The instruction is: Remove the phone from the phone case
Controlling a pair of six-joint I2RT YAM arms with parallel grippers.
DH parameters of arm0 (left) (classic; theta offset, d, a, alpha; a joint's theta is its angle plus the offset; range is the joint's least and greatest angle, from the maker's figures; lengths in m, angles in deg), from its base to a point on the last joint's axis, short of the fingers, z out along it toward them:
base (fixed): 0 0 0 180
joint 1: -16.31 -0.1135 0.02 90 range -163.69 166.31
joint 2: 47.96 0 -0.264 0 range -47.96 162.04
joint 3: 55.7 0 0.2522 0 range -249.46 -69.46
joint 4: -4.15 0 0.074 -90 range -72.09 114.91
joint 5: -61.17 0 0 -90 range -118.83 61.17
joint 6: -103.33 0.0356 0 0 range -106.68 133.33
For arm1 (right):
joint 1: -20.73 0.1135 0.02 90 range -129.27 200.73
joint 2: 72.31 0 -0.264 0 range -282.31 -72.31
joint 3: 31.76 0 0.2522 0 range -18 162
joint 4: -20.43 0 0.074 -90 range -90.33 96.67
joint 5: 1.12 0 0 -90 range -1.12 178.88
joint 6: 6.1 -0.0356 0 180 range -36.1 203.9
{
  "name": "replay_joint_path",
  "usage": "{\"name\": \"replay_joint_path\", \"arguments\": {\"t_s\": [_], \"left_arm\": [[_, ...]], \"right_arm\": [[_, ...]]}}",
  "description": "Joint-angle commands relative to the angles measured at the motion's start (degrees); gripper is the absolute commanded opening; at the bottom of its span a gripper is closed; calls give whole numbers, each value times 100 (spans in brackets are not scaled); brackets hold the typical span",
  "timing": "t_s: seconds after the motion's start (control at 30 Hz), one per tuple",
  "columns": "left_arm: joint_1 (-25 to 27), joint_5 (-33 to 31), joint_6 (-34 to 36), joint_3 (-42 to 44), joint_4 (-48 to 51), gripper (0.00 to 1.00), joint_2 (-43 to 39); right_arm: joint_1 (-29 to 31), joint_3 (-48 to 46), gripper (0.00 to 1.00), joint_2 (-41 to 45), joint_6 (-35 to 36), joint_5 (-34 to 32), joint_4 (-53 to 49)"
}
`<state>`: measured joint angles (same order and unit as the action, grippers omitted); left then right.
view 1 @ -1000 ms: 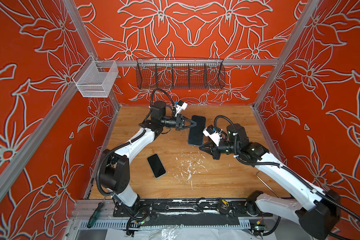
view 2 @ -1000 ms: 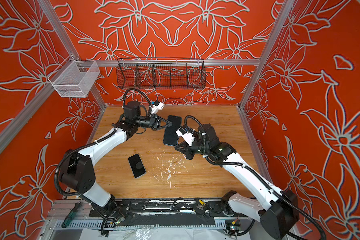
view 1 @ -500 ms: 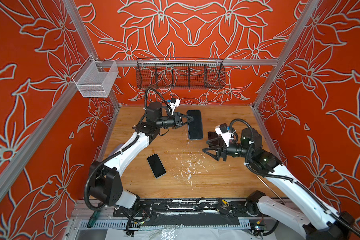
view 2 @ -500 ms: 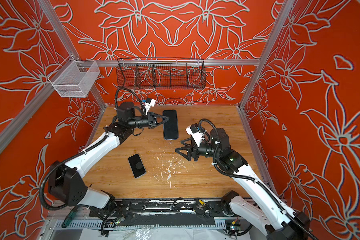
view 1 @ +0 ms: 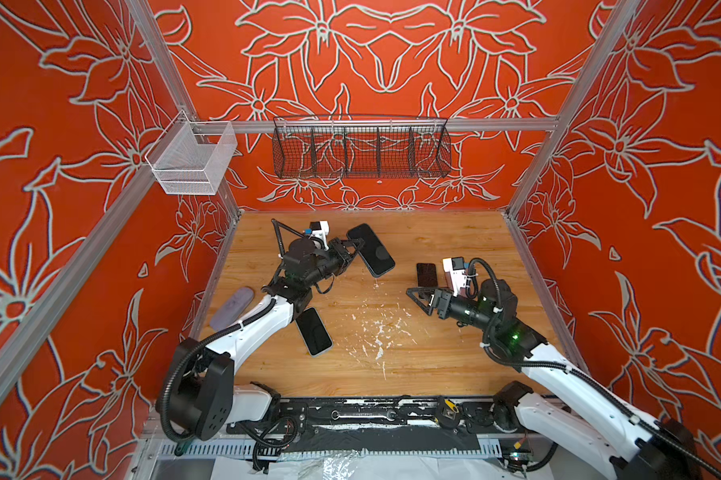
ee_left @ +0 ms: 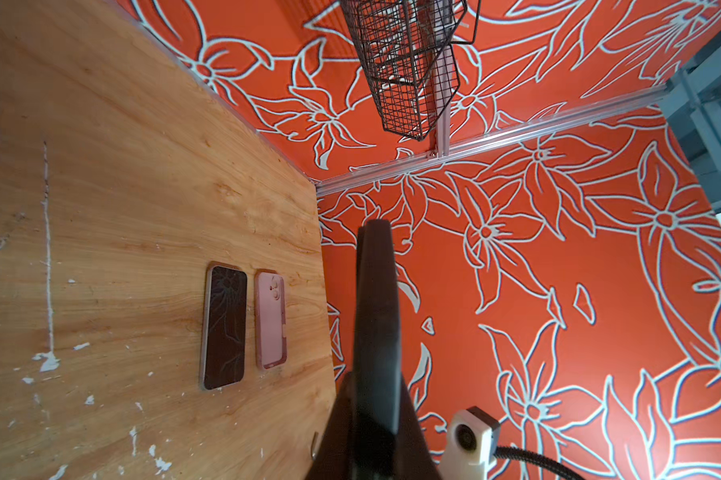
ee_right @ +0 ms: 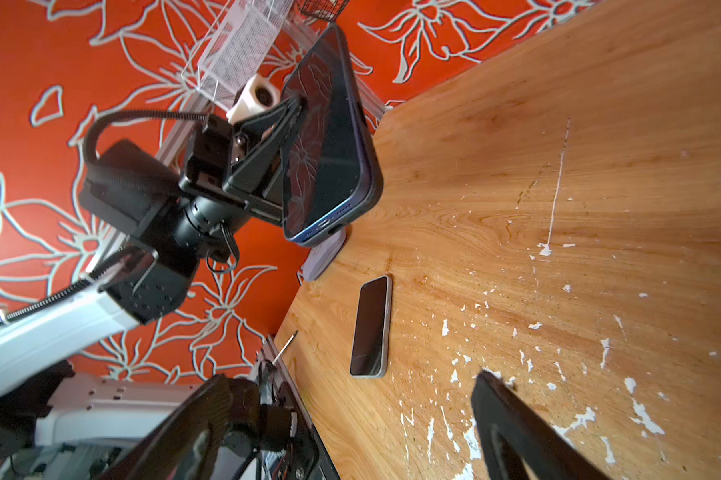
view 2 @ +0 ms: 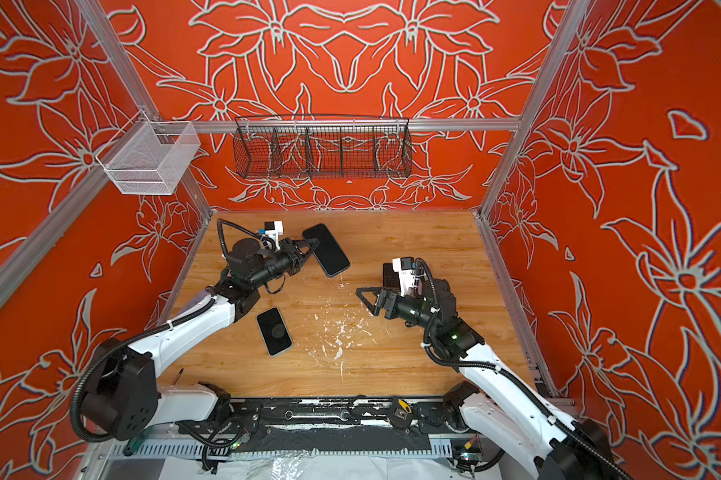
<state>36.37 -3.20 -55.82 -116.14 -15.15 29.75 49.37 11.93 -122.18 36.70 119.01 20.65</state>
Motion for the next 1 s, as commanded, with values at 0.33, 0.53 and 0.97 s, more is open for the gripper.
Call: {"name": "replay_joint_path", "arguments": {"t_s": [0.33,0.53,0.97], "left_arm": [[25,147,-1444,405,-2486,0,559],[71,146,-1453,389,-2433,0,520],[183,171,-1502,262,-2452,0,650]], "right_arm": [[157,123,93,-961,-675,-409,1463],[137,236,93,-1452,-665,-187,1886],[80,560,93,-1940,-588,160,2204]]}}
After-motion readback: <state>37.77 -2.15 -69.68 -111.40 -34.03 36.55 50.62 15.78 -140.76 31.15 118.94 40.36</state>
